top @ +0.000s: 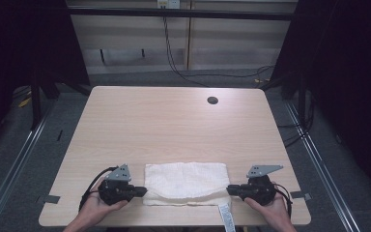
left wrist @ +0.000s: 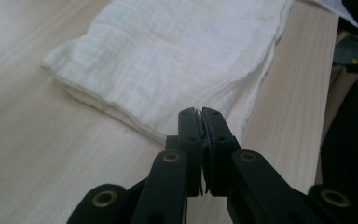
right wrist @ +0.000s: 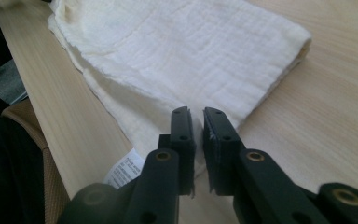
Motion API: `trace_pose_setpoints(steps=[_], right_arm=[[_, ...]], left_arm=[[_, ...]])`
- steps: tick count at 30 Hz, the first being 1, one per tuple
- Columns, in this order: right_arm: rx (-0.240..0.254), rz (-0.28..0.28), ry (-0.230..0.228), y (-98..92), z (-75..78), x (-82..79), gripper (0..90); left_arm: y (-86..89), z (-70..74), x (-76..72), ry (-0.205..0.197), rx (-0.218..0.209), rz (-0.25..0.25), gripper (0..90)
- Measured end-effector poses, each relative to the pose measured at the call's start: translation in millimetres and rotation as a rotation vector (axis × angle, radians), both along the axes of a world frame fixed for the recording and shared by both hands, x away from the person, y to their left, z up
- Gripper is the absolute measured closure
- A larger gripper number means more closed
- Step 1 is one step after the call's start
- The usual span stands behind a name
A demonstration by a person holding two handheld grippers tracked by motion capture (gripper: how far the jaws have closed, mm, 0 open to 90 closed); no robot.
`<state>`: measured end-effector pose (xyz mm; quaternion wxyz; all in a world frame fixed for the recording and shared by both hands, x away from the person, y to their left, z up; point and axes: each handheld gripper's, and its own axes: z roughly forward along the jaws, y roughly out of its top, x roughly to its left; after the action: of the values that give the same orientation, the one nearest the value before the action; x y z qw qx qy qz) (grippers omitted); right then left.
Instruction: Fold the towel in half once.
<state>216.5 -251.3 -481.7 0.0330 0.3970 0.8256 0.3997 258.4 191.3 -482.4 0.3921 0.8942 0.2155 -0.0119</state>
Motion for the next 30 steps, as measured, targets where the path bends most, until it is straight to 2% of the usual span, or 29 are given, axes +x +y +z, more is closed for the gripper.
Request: trace_pose_setpoints(steps=[2,4,8,12,13,15,17,20,21,24,25,26,30], right_arm=[[0.003,0.003,0.011,-0.5,-0.3,-2.6,81.4],[-0.001,-0.001,0.011,0.7,0.5,-7.2,81.4],[-0.005,0.008,0.018,3.1,1.0,-13.1,80.6],[0.006,-0.001,-0.005,5.9,4.8,-10.7,76.6],[0.021,-0.004,-0.005,8.3,7.2,-9.9,76.1],[0.016,0.007,-0.011,14.3,9.6,-8.1,72.3],[0.009,0.029,-0.021,22.8,9.6,-5.3,69.9],[0.002,0.048,-0.011,36.6,10.3,-2.1,67.4],[-0.002,0.06,-0.009,43.1,10.4,0.4,66.4],[-0.007,0.092,-0.003,58.6,8.6,8.3,62.4],[-0.01,0.102,0.006,65.2,7.4,11.2,59.1],[-0.027,0.112,0.012,73.5,5.1,15.8,56.5],[-0.024,0.16,0.016,95.7,1.5,26.2,55.7]], left_arm=[[0.1,0.1,-0.7,0.007,0.012,-0.013,87.3],[0.2,1.7,-1.9,0.011,-0.012,-0.005,86.6],[3.3,5.6,-2.1,0.016,-0.006,-0.01,85.1],[8.1,10.2,-2.4,0.013,-0.022,0.003,84.7],[9.8,11.0,-2.2,0.01,-0.028,0.006,83.6],[13.0,12.9,0.6,0.004,-0.036,0.021,80.8],[14.1,15.7,4.4,0.006,-0.056,0.041,70.9],[14.4,19.8,8.6,-0.002,-0.08,0.054,71.0],[11.7,22.5,13.9,-0.007,-0.081,0.074,70.4],[0.7,19.4,23.9,0.002,-0.053,0.069,69.5],[-5.4,16.7,28.7,0.016,-0.051,0.067,69.3],[-5.4,16.7,28.7,0.016,-0.051,0.067,67.8],[-27.8,2.6,46.0,0.03,-0.007,0.057,64.6]])
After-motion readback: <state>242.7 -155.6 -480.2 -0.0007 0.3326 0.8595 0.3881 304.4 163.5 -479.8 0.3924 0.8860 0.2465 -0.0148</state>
